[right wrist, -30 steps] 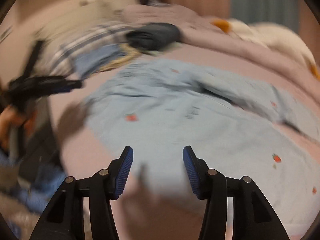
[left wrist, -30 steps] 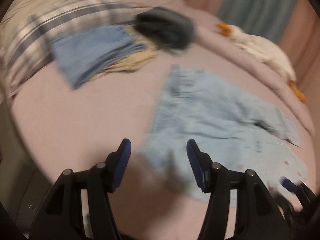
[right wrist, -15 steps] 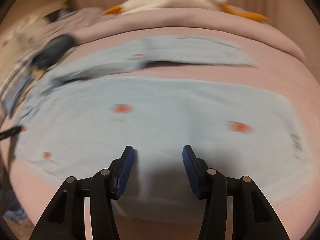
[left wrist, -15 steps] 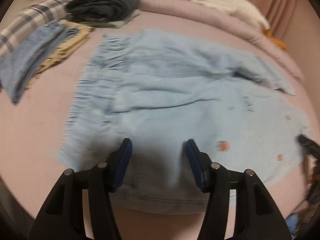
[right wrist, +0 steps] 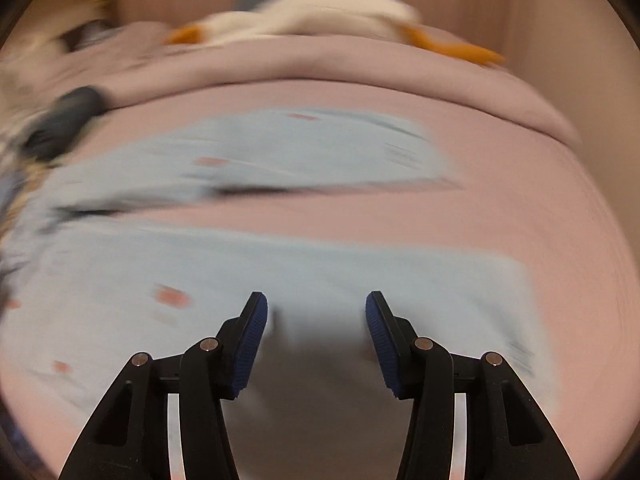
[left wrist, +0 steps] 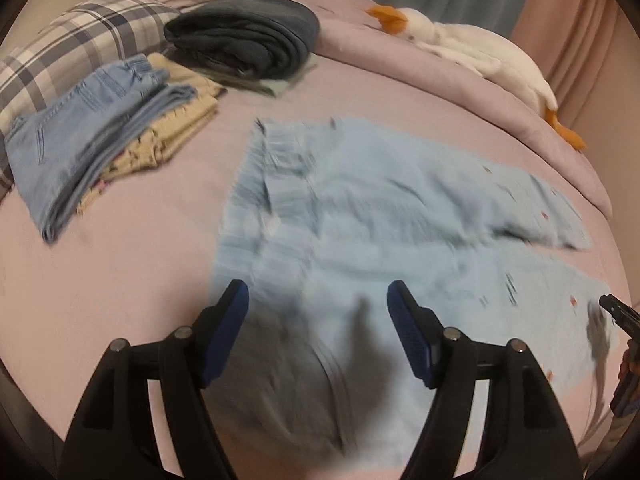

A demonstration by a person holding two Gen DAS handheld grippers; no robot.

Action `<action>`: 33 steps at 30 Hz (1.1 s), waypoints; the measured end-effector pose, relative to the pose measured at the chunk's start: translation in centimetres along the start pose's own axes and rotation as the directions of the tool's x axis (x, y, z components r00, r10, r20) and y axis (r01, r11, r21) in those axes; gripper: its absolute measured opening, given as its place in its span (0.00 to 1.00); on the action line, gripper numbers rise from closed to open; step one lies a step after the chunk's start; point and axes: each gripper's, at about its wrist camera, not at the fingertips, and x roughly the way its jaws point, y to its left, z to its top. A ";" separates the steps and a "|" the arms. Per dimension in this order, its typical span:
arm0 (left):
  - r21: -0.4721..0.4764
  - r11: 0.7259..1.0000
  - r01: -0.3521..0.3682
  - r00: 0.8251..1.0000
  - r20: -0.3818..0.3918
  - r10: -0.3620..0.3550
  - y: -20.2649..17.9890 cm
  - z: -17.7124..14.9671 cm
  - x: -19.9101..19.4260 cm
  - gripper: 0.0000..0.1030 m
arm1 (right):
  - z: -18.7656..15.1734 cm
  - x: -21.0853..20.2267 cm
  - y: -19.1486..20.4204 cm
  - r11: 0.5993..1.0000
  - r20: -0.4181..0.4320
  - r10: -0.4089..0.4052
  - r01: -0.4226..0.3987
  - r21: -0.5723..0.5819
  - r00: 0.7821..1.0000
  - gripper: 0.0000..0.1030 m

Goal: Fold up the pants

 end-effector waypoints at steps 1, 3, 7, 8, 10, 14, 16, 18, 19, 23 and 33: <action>-0.001 1.000 -0.006 1.000 0.003 0.006 0.2 0.7 0.4 0.70 | 1.0 0.6 1.7 0.998 0.004 0.055 -0.054 -0.028 0.998 0.50; -0.002 1.000 -0.012 1.000 0.002 0.012 0.5 2.0 1.3 0.70 | 3.1 2.1 4.9 0.985 -0.001 0.159 -0.158 -0.074 0.987 0.50; -0.005 0.999 -0.046 0.999 0.002 0.046 1.6 4.9 3.4 0.70 | 7.5 5.1 9.9 0.946 0.001 0.291 -0.287 -0.148 0.957 0.53; -0.010 0.999 -0.053 0.999 0.004 0.053 2.0 5.6 3.9 0.70 | 9.1 6.1 11.2 0.937 -0.002 0.304 -0.300 -0.177 0.953 0.53; -0.037 0.998 -0.046 0.999 -0.005 0.045 3.0 6.9 4.8 0.70 | 10.8 7.2 12.7 0.926 -0.008 0.320 -0.314 -0.210 0.947 0.53; -0.094 0.996 -0.009 0.999 -0.043 0.005 5.3 8.5 6.7 0.70 | 14.6 10.5 15.3 0.906 -0.069 0.341 -0.347 -0.244 0.938 0.54; -0.121 0.992 0.028 0.997 -0.062 -0.036 6.0 9.0 7.6 0.70 | 15.7 12.2 16.5 0.894 -0.114 0.328 -0.348 -0.283 0.938 0.57; -0.151 0.984 0.090 0.991 -0.084 -0.103 6.7 9.4 8.4 0.70 | 16.4 13.6 17.0 0.886 -0.148 0.302 -0.334 -0.320 0.942 0.57; -0.167 0.979 0.114 0.988 -0.081 -0.129 7.2 9.6 8.6 0.70 | 16.4 14.0 17.1 0.881 -0.166 0.290 -0.331 -0.338 0.942 0.58; -0.176 0.964 0.198 0.973 -0.087 -0.216 8.1 10.2 9.0 0.68 | 17.5 16.5 18.1 0.854 -0.247 0.242 -0.327 -0.405 0.938 0.58; -0.148 0.951 0.271 0.950 -0.119 -0.289 7.6 10.3 8.9 0.21 | 15.4 15.8 18.6 0.756 -0.375 0.293 -0.453 -0.473 0.879 0.08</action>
